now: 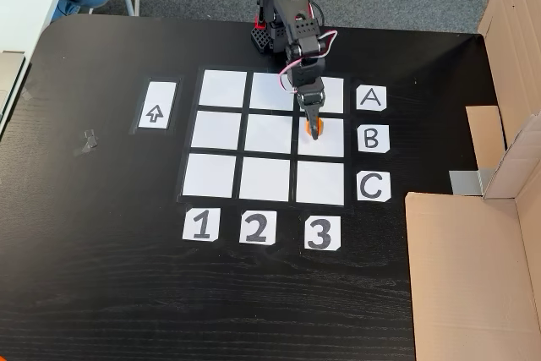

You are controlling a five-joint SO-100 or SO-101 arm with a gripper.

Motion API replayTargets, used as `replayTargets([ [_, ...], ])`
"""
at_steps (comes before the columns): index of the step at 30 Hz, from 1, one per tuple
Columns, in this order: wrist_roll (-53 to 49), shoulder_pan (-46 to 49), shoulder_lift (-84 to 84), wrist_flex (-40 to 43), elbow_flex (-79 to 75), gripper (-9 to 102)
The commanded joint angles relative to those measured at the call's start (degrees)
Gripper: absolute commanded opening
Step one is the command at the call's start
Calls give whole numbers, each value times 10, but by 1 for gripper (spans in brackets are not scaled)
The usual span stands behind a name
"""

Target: Pick up the round, orange token and place it in the grid on square B3.

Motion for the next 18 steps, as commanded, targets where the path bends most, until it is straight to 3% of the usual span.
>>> replayTargets([
  [1, 4, 5, 77, -10, 22, 44],
  [5, 5, 4, 163, -13, 71, 54],
  [14, 7, 18, 482, -5, 258, 54],
  [18, -19, 98, 701, 44, 350, 53],
])
